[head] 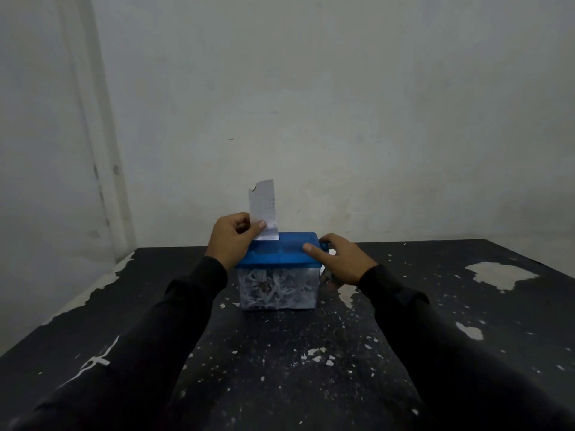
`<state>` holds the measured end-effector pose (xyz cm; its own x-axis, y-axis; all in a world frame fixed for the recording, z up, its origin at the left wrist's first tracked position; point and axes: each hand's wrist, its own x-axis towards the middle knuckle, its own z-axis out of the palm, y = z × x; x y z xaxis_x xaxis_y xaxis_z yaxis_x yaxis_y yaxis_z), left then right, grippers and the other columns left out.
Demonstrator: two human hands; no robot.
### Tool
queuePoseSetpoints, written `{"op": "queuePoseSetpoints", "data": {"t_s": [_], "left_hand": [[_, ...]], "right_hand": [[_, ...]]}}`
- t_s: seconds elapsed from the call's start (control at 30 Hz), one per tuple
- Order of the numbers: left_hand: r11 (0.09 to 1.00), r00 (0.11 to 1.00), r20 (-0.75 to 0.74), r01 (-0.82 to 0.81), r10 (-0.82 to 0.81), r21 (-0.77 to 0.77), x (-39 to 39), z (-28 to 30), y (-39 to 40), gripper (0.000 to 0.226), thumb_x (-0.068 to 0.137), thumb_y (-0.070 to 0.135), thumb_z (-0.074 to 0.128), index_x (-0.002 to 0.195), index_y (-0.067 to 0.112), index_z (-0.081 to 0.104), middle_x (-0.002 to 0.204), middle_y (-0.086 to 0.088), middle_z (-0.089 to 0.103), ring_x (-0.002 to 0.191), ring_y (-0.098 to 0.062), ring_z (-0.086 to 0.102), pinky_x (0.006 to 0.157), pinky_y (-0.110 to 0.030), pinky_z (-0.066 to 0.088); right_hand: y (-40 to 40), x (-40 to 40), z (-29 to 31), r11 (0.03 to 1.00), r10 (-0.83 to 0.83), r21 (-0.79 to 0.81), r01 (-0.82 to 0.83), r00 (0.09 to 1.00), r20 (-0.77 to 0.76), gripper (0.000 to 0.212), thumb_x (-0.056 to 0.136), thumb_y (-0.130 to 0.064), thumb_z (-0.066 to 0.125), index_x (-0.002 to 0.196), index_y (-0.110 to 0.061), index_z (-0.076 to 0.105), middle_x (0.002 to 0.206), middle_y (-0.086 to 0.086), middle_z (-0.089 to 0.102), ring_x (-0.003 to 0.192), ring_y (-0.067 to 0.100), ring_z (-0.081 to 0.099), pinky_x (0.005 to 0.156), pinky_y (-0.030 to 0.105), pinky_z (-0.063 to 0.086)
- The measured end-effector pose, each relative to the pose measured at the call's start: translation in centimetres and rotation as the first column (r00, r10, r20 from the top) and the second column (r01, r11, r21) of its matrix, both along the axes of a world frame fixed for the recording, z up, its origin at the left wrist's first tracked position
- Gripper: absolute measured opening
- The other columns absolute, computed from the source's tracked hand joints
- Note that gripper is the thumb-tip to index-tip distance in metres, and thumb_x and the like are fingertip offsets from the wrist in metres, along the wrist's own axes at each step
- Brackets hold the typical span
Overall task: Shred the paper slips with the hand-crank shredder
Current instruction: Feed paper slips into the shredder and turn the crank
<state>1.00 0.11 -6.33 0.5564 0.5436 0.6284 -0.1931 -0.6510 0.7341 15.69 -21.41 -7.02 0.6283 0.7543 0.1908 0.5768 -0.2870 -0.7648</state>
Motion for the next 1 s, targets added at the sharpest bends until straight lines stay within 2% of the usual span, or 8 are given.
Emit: {"op": "queuePoseSetpoints", "data": {"t_s": [0.1,0.2,0.33,0.4,0.5,0.67,0.8,1.0], "left_hand": [[0.998,1.000,0.005,-0.021,0.021,0.060,0.0,-0.1,0.1,0.020,0.094,0.021,0.074,0.102,0.003,0.076,0.102,-0.005,0.076,0.089,-0.014,0.073,0.077,-0.026,0.061],[0.995,0.999,0.017,-0.045,0.044,0.092,0.0,-0.1,0.0,0.019,0.094,0.020,0.074,0.104,0.004,0.075,0.100,-0.006,0.076,0.088,-0.016,0.073,0.073,-0.022,0.060],[0.996,1.000,-0.010,-0.019,0.020,0.092,0.0,-0.2,0.1,0.020,0.096,0.021,0.070,0.106,0.004,0.074,0.102,-0.005,0.075,0.090,-0.015,0.071,0.070,-0.020,0.058],[0.995,0.999,-0.031,-0.022,0.026,0.098,0.0,-0.2,0.3,0.016,0.098,0.023,0.069,0.097,0.008,0.073,0.094,-0.003,0.074,0.083,-0.012,0.070,0.068,-0.023,0.057],[0.995,0.998,-0.064,-0.006,0.012,0.105,0.1,-0.3,0.4,0.021,0.100,0.020,0.066,0.079,0.017,0.062,0.079,0.006,0.067,0.068,0.001,0.061,0.061,-0.014,0.046],[0.996,0.992,-0.128,0.003,0.008,0.086,0.2,-0.6,1.0,0.028,0.099,0.022,0.068,0.076,0.007,0.062,0.074,0.010,0.069,0.068,-0.004,0.062,0.063,-0.022,0.049],[0.998,0.989,-0.147,0.006,0.005,0.070,0.2,-0.6,1.2,0.022,0.098,0.024,0.069,0.106,0.004,0.074,0.104,-0.004,0.076,0.093,-0.017,0.072,0.082,-0.036,0.060],[0.995,0.979,-0.204,0.033,-0.014,0.091,0.2,-0.3,0.5,0.028,0.098,0.025,0.068,0.121,0.010,0.071,0.115,-0.002,0.072,0.098,-0.014,0.069,0.081,-0.020,0.055]], "right_hand": [[0.0,-0.4,0.8,0.999,-0.042,0.022,0.044,0.998,-0.046,0.072,0.083,-0.064,0.070,0.133,-0.018,0.048,0.110,0.014,0.066,0.061,0.019,0.070,0.047,0.030,0.055],[-0.2,-0.5,1.4,0.997,-0.076,0.012,0.076,0.997,0.009,0.064,0.081,-0.063,0.073,0.120,-0.019,0.048,0.105,0.008,0.062,0.063,0.015,0.065,0.042,0.024,0.047],[-0.8,-0.1,1.6,0.994,-0.034,-0.101,0.052,0.984,0.177,0.059,0.073,-0.056,0.084,0.109,-0.020,0.054,0.108,0.002,0.062,0.089,0.019,0.063,0.061,0.028,0.051],[-1.7,0.6,1.9,0.985,0.095,-0.156,-0.080,0.991,0.095,0.059,0.075,-0.032,0.089,0.120,-0.018,0.055,0.115,0.008,0.066,0.092,0.021,0.066,0.074,0.040,0.059],[-3.4,1.5,2.0,0.958,0.274,-0.046,-0.284,0.950,-0.151,0.053,0.087,-0.004,0.076,0.134,-0.011,0.051,0.112,0.018,0.072,0.083,0.028,0.073,0.081,0.046,0.062],[-3.8,1.4,2.6,0.939,0.341,0.087,-0.334,0.935,-0.096,0.031,0.100,-0.022,0.061,0.124,-0.003,0.063,0.099,0.017,0.076,0.077,0.031,0.071,0.078,0.041,0.061],[-2.0,2.3,3.6,0.978,0.159,0.138,-0.154,0.987,-0.032,0.057,0.094,-0.054,0.060,0.102,0.002,0.071,0.070,0.009,0.071,0.059,0.026,0.065,0.066,0.043,0.058],[0.9,4.4,4.9,0.992,0.072,0.114,-0.051,0.978,-0.196,0.066,0.093,-0.065,0.055,0.084,-0.001,0.069,0.051,-0.001,0.045,0.049,0.016,0.050,0.068,0.042,0.062]]}}
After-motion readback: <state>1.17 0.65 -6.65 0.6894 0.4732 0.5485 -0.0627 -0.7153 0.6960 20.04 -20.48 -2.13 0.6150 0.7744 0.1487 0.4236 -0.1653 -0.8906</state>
